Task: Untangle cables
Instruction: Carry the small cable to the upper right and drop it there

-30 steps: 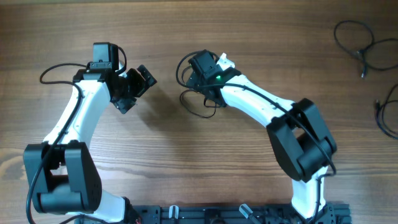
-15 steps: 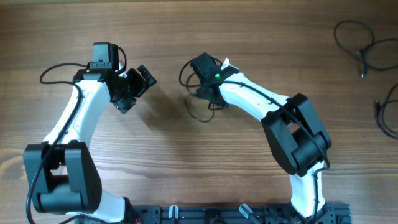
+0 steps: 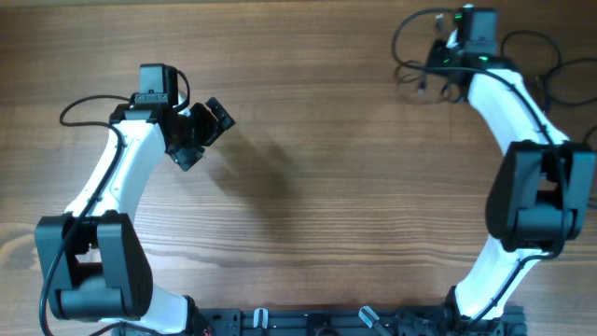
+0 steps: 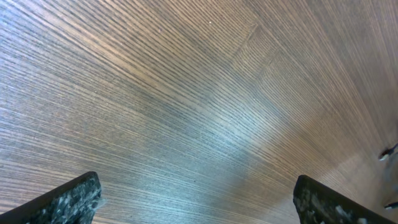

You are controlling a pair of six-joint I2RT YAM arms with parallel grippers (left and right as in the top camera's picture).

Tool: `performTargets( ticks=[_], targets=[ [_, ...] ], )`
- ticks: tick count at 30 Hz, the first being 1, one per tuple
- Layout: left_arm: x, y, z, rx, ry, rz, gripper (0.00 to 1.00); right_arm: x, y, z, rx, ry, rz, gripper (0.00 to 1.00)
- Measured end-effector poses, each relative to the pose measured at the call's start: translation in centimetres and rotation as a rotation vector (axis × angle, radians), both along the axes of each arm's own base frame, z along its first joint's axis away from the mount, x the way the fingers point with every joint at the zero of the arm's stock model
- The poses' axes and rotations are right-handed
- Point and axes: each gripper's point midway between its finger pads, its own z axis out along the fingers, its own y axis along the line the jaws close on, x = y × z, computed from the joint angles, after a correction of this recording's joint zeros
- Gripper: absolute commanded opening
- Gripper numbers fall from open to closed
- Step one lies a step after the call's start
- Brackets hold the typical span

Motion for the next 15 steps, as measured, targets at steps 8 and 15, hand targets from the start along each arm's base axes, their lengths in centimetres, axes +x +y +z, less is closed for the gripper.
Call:
performTargets(
  ticks=[8,15],
  targets=[
    [0.0,0.0,0.0,0.000,-0.002,0.000,1.00,5.2,-5.4,-5.2,-0.056,-0.165,0.014,0.66],
    [0.0,0.0,0.0,0.000,-0.001,0.000,1.00,2.8,-8.0,-5.0,-0.144,-0.058,-0.090,1.00]
  ],
)
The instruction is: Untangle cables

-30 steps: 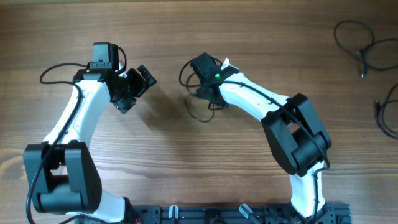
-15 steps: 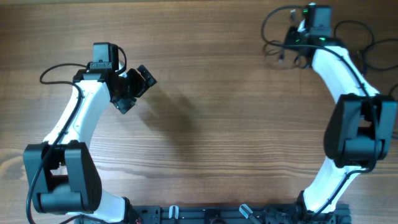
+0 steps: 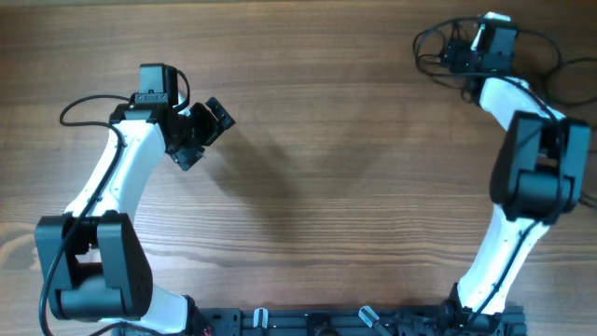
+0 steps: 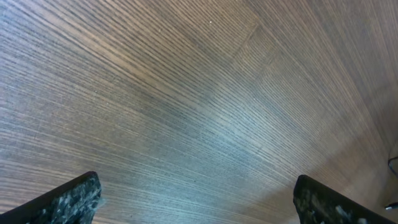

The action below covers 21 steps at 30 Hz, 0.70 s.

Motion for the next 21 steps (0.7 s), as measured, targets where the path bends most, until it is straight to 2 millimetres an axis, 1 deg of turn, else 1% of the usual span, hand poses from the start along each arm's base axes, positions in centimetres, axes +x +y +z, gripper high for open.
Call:
performTargets(
  ticks=[1,2,3,4,5,6,8,9,10,11,13,14,15,16,17,18,19,21],
  targets=[
    [0.0,0.0,0.0,0.000,0.000,0.000,1.00,-0.6,-0.1,2.0,-0.003,-0.004,-0.006,1.00],
    [0.0,0.0,0.0,0.000,-0.001,0.000,1.00,-1.7,-0.3,7.5,-0.018,-0.054,-0.017,1.00],
    [0.0,0.0,0.0,0.001,-0.002,0.000,1.00,-2.8,-0.2,13.7,-0.035,-0.140,-0.023,1.00],
    [0.0,0.0,0.0,0.000,-0.002,0.000,1.00,-3.9,-0.1,16.6,-0.041,-0.171,-0.024,1.00],
    [-0.1,0.0,0.0,0.000,0.002,0.000,1.00,-5.8,0.2,20.0,-0.046,-0.193,-0.027,1.00],
    [0.0,0.0,0.0,0.001,-0.002,0.000,1.00,-7.4,0.5,21.8,-0.046,-0.192,-0.027,1.00],
    [0.0,0.0,0.0,0.001,-0.001,0.000,1.00,-12.0,1.2,25.6,-0.042,-0.190,-0.030,1.00],
    [0.0,0.0,0.0,0.003,0.000,0.001,1.00,-14.2,1.5,26.9,-0.038,-0.183,-0.031,1.00],
    [0.0,0.0,0.0,0.003,0.002,0.001,1.00,-17.4,2.1,28.5,-0.035,-0.174,-0.032,1.00],
    [0.0,0.1,0.0,0.003,-0.002,0.001,1.00,-19.5,2.4,29.7,-0.032,-0.181,-0.035,1.00],
    [0.0,0.1,0.0,0.004,0.001,0.001,1.00,-25.6,3.4,33.5,-0.018,-0.260,-0.052,1.00],
    [0.0,0.1,0.0,0.004,0.000,0.001,1.00,-27.5,3.7,34.5,-0.017,-0.284,-0.054,1.00],
    [0.1,0.1,0.0,0.004,-0.003,0.001,1.00,-28.5,3.9,35.0,-0.016,-0.300,-0.056,1.00],
    [0.0,0.1,0.0,0.003,0.000,0.001,1.00,-31.6,4.4,36.7,-0.019,-0.358,-0.058,1.00],
    [0.0,0.1,0.0,0.003,-0.001,0.001,1.00,-33.9,4.7,37.6,-0.020,-0.394,-0.059,1.00],
    [0.0,0.1,0.0,0.004,-0.001,0.001,1.00,-35.8,5.0,38.1,-0.020,-0.422,-0.061,1.00],
    [0.0,0.1,0.0,0.003,0.000,0.001,1.00,-37.0,5.3,38.3,-0.020,-0.433,-0.061,1.00],
    [0.0,0.1,0.0,0.004,0.000,0.001,1.00,-39.0,5.6,37.3,-0.013,-0.400,-0.063,1.00]
  ],
)
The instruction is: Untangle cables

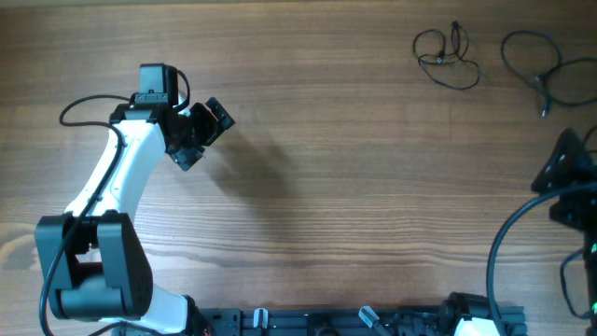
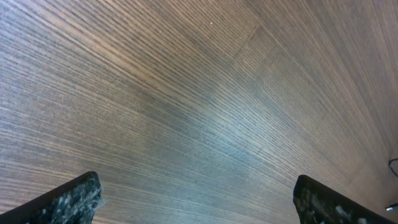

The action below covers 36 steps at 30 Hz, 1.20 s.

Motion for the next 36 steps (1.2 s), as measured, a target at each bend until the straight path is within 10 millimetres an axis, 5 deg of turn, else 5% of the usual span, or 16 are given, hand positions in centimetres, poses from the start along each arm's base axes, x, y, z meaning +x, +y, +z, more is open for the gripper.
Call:
performTargets(
  ticks=[8,21,25,30,36],
  targets=[
    [0.0,0.0,0.0,0.000,-0.001,0.000,1.00,-3.2,0.5,-6.2,0.045,0.276,0.000,1.00],
    [0.0,0.0,0.0,0.000,-0.002,0.000,1.00,-3.8,0.6,-6.4,0.045,0.279,0.000,1.00],
    [0.0,0.0,0.0,0.000,-0.002,0.000,1.00,-5.4,0.9,-5.9,0.027,0.212,0.003,1.00],
    [0.0,0.0,0.0,0.000,-0.002,0.000,1.00,-5.2,1.4,-2.7,-0.023,-0.139,0.034,1.00],
    [0.0,0.1,0.0,0.003,-0.001,0.001,1.00,-1.7,3.4,-8.2,-0.018,-0.250,0.182,1.00]
  ],
)
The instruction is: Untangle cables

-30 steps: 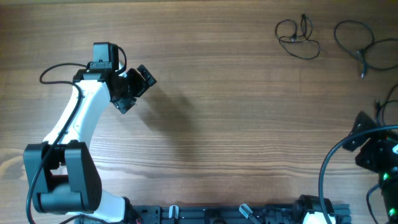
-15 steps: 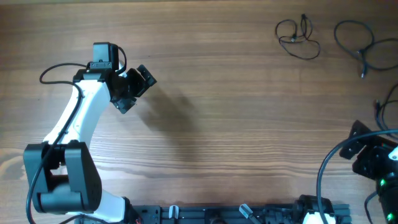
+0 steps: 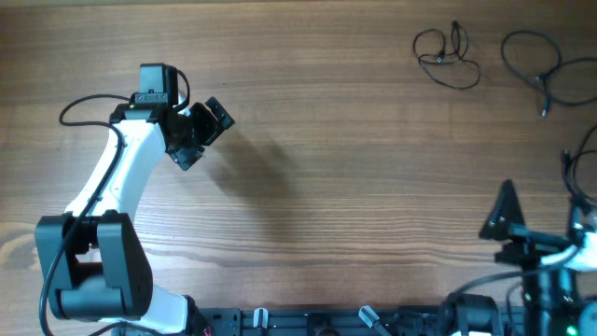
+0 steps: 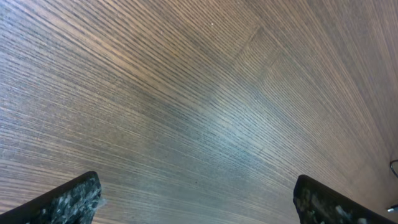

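Two thin black cables lie apart at the table's far right in the overhead view: a small coil (image 3: 448, 62) and a wider loop (image 3: 536, 63). Part of a third cable (image 3: 567, 168) curves in at the right edge. My left gripper (image 3: 205, 136) hangs open over bare wood on the left, far from the cables. In the left wrist view, my left gripper (image 4: 198, 200) has nothing between its widely spread fingertips (image 4: 74, 196). The right arm (image 3: 511, 229) is folded low at the near right corner; its jaws cannot be made out.
The wooden table (image 3: 326, 187) fills both views. Along the near edge runs a black mounting rail (image 3: 308, 322) with the arm bases.
The right arm's dark parts were at the right edge, mid-height; now they sit lower and further left, near its base. The left arm and the cables have not moved.
The right gripper was at a bunch of cables in the far right corner, and shortly after it was there a little further right. Then the arm was back at the right edge and two cables lay apart. Now it is folded at its base. The left arm stayed still.
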You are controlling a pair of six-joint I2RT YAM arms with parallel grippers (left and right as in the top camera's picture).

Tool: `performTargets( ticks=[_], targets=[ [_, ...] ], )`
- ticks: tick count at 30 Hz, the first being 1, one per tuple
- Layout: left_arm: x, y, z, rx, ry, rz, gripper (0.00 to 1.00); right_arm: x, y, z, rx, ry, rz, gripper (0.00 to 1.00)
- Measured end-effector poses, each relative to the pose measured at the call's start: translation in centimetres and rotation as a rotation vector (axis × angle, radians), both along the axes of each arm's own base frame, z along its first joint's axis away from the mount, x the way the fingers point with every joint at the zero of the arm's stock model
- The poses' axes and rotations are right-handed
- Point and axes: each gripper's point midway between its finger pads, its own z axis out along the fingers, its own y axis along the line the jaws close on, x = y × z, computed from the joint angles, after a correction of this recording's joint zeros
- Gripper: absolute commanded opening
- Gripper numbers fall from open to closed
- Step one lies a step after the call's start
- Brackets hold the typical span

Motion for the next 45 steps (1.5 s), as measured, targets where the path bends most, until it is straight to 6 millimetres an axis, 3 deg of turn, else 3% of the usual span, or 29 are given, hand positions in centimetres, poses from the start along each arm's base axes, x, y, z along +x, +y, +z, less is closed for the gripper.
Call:
performTargets(
  ticks=[5,14,24,29,37,45],
  targets=[
    [0.0,0.0,0.0,0.000,-0.001,0.000,1.00,3.4,1.0,-5.9,0.001,-0.027,0.077,1.00],
    [0.0,0.0,0.0,0.001,-0.001,0.000,1.00,6.2,3.0,-11.4,-0.007,-0.108,0.192,1.00],
    [0.0,0.0,0.0,0.000,0.000,0.000,1.00,7.1,3.1,-14.0,-0.004,-0.102,0.196,1.00],
    [0.0,0.0,0.0,0.000,0.000,0.000,1.00,7.4,3.1,-16.3,0.005,-0.057,0.196,1.00],
    [0.0,0.0,0.0,0.000,-0.001,0.000,1.00,7.7,3.1,-17.6,0.006,-0.047,0.196,1.00],
    [0.0,0.0,0.0,0.000,-0.001,0.000,1.00,7.7,3.1,-17.4,0.004,-0.055,0.196,1.00]
  ],
)
